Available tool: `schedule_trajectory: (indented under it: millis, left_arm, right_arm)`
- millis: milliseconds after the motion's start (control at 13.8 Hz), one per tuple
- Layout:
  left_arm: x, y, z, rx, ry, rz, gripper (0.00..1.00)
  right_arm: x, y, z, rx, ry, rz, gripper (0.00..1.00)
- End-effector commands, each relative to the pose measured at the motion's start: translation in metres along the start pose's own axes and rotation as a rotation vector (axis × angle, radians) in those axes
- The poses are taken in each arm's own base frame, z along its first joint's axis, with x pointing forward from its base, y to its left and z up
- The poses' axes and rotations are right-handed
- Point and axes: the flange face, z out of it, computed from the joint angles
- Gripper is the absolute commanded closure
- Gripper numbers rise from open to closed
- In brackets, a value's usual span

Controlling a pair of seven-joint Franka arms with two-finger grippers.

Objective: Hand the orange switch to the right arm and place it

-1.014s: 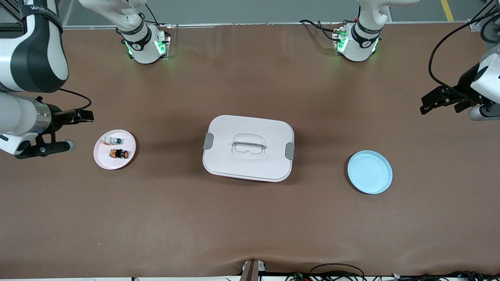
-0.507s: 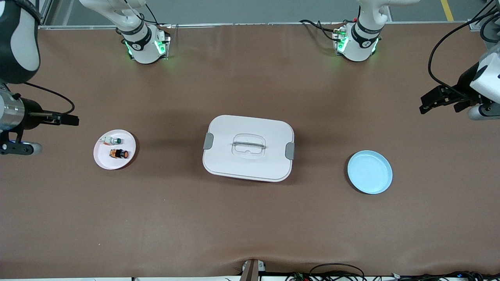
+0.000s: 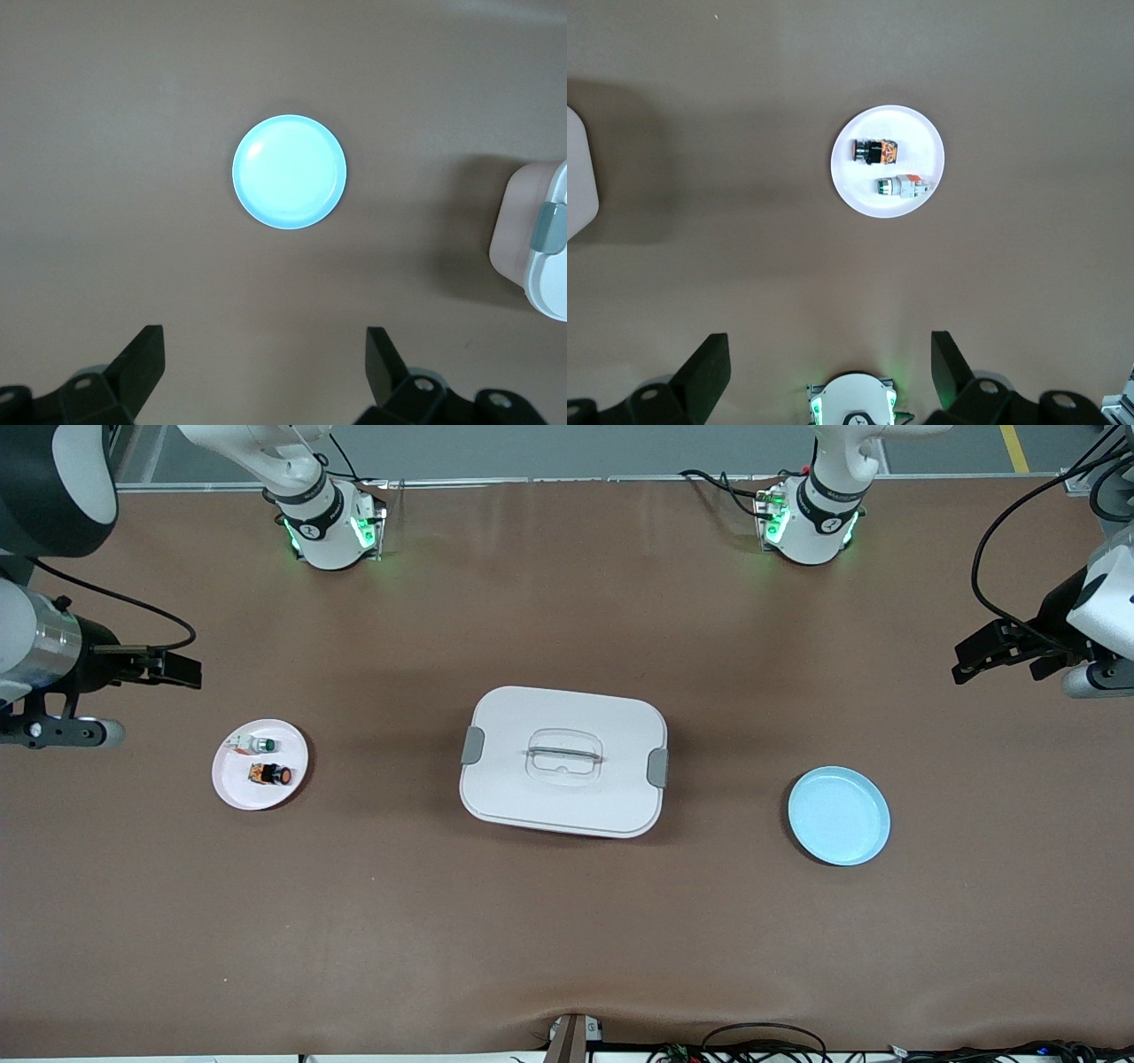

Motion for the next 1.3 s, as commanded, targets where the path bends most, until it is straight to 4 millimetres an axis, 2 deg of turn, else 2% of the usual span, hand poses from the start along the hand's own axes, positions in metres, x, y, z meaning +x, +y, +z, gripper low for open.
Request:
schedule_trajectory:
  millis: [0,217,290,507,942,1232]
  left_arm:
    - [0.001,0.0,-0.005,0.008,-0.005,-0.001,0.0]
    - [0.001,0.0,-0.005,0.008,-0.005,-0.001,0.0]
    - [0.0,0.002,-0.005,0.007,-0.006,0.002,0.0]
    - [0.0,0.003,-0.005,0.008,-0.005,0.004,0.0]
    - [0.0,0.004,-0.006,0.006,-0.004,0.005,0.0]
    - [0.0,0.004,-0.005,0.007,-0.006,0.007,0.0]
  right_arm:
    - [-0.008,0.006,-0.007,0.016,-0.003,0.022,0.0]
    - [-0.02,0.005,-0.014,0.036,-0.016,0.027,0.0]
    - [-0.024,0.002,-0.01,0.036,-0.05,0.027,0.0]
    - [-0.023,-0.019,-0.009,0.04,-0.045,-0.012,0.0]
    - [-0.022,-0.017,-0.009,0.06,-0.046,0.023,0.0]
    - [-0.038,-0.021,-0.006,0.076,-0.03,0.012,0.0]
